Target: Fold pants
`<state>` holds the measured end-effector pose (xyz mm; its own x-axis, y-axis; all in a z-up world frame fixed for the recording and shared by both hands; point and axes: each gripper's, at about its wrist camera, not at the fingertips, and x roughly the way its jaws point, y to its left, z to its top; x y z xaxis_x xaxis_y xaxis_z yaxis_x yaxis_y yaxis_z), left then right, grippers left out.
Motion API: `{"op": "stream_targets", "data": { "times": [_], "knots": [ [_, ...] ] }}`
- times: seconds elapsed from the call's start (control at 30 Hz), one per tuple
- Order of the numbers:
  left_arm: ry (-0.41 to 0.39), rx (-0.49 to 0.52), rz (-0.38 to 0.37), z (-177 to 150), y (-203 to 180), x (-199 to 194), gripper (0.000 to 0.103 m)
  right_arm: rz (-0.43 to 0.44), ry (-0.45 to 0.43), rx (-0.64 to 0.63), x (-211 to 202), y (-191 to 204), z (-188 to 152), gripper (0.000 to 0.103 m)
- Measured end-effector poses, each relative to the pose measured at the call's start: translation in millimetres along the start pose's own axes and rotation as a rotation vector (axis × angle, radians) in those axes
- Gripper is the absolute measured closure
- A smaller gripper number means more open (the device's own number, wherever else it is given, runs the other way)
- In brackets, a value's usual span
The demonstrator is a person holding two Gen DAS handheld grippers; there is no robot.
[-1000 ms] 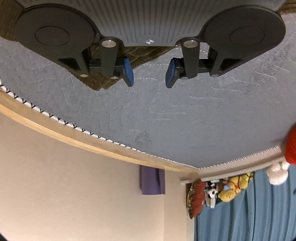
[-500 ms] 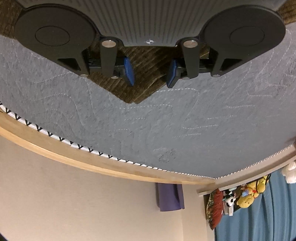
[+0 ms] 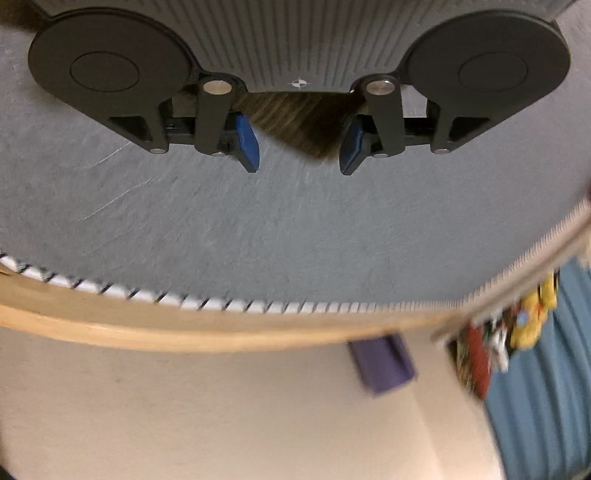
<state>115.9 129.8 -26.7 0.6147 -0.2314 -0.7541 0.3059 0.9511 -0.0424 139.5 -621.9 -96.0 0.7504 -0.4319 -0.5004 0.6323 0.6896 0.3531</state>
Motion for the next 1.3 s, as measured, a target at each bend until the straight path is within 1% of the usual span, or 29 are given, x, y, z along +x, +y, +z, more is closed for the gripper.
{"op": "stream_targets", "data": {
  "times": [0.03,0.07,0.1,0.13,0.17,0.23,0.27,0.3,0.37,0.43,0.5,0.53,0.6,0.7,0.77,0.83,0.9,0.93,0.97,1.0,1.03,1.1,1.13,1.17,1.2,1.23,1.27,1.3],
  "knots": [
    [0.008,0.005,0.036,-7.5,12.4,-6.4,0.066,0.017,-0.008,0.029,-5.3,-5.0,5.1,0.053],
    [0.032,0.019,0.095,-15.0,24.1,-8.8,0.066,0.035,-0.004,0.05,-9.9,-9.4,9.9,0.053],
    [0.085,0.022,0.169,-22.7,37.1,-7.7,0.067,0.054,0.011,0.059,-12.2,-11.9,12.6,0.053],
    [0.165,-0.011,0.239,-33.1,54.8,-3.6,0.078,0.075,0.033,0.062,-12.9,-12.3,14.2,0.053],
    [0.203,-0.054,0.237,-43.3,70.5,-3.2,0.101,0.093,0.069,0.056,-10.9,-11.3,14.3,0.053],
    [0.21,-0.14,0.155,-54.0,91.0,-10.8,0.101,0.107,0.167,0.018,0.0,-4.1,9.4,0.053],
    [0.208,-0.17,0.142,-54.5,94.8,-14.5,0.101,0.109,0.203,-0.002,6.0,-0.6,4.3,0.053],
    [0.208,-0.178,0.143,-54.7,94.8,-17.4,0.101,0.086,0.207,-0.045,10.5,4.7,-1.5,0.053],
    [0.216,-0.127,0.176,-53.2,84.6,-17.3,0.101,0.041,0.184,-0.127,15.8,16.9,-6.0,0.052],
    [0.224,-0.057,0.215,-53.0,72.4,-16.2,0.101,-0.003,0.17,-0.15,19.7,26.0,-10.6,0.052],
    [0.229,-0.032,0.231,-53.2,67.4,-14.8,0.101,-0.056,0.156,-0.191,27.0,32.1,-14.9,0.054],
    [0.23,-0.035,0.23,-55.0,69.3,-18.2,0.101,-0.072,0.144,-0.223,31.0,35.0,-18.8,0.058],
    [0.236,-0.052,0.214,-56.7,76.4,-19.5,0.101,-0.071,0.118,-0.243,37.1,35.6,-23.7,0.06],
    [0.252,-0.06,0.193,-59.8,80.9,-20.1,0.101,-0.063,0.106,-0.232,45.6,34.7,-21.7,0.061],
    [0.256,-0.04,0.201,-62.1,77.0,-21.9,0.101,-0.071,0.103,-0.241,48.4,37.4,-21.7,0.061],
    [0.252,-0.021,0.229,-60.9,68.5,-26.6,0.1,-0.076,0.095,-0.241,44.4,40.8,-20.6,0.06],
    [0.209,0.011,0.243,-56.3,52.3,-38.5,0.083,-0.07,0.083,-0.214,35.1,40.2,-14.6,0.058],
    [0.165,0.032,0.222,-53.3,40.4,-47.8,0.071,-0.063,0.066,-0.201,27.8,39.8,-10.1,0.057],
    [0.129,0.044,0.178,-51.0,30.7,-54.5,0.067,-0.047,0.04,-0.196,17.0,40.8,-4.2,0.056],
    [0.1,0.056,0.104,-49.8,20.3,-60.0,0.066,-0.03,0.013,-0.196,5.3,42.2,1.9,0.055],
    [0.082,0.078,0.011,-49.9,7.8,-63.6,0.066,-0.015,-0.01,-0.197,-5.5,43.8,7.4,0.051],
    [0.079,0.148,-0.099,-56.0,-12.3,-63.8,0.066,0.027,-0.055,-0.184,-35.0,46.5,19.2,0.047],
    [0.103,0.193,-0.129,-62.3,-19.6,-60.5,0.065,0.052,-0.069,-0.173,-47.8,45.6,24.3,0.045],
    [0.145,0.239,-0.14,-70.5,-24.7,-54.8,0.064,0.08,-0.077,-0.158,-63.0,44.1,29.8,0.043],
    [0.221,0.288,-0.131,-82.3,-26.6,-44.7,0.064,0.102,-0.083,-0.142,-75.9,41.6,34.5,0.043],
    [0.285,0.336,-0.106,-95.0,-25.1,-35.3,0.063,0.127,-0.09,-0.125,-90.4,38.0,39.3,0.041],
    [0.258,0.368,-0.116,-100.8,-23.8,-38.3,0.063,0.148,-0.095,-0.11,-103.6,33.8,44.0,0.037],
    [0.261,0.357,-0.126,-98.6,-22.8,-40.9,0.063,0.166,-0.096,-0.098,-115.1,29.5,48.7,0.035]
  ]
}}
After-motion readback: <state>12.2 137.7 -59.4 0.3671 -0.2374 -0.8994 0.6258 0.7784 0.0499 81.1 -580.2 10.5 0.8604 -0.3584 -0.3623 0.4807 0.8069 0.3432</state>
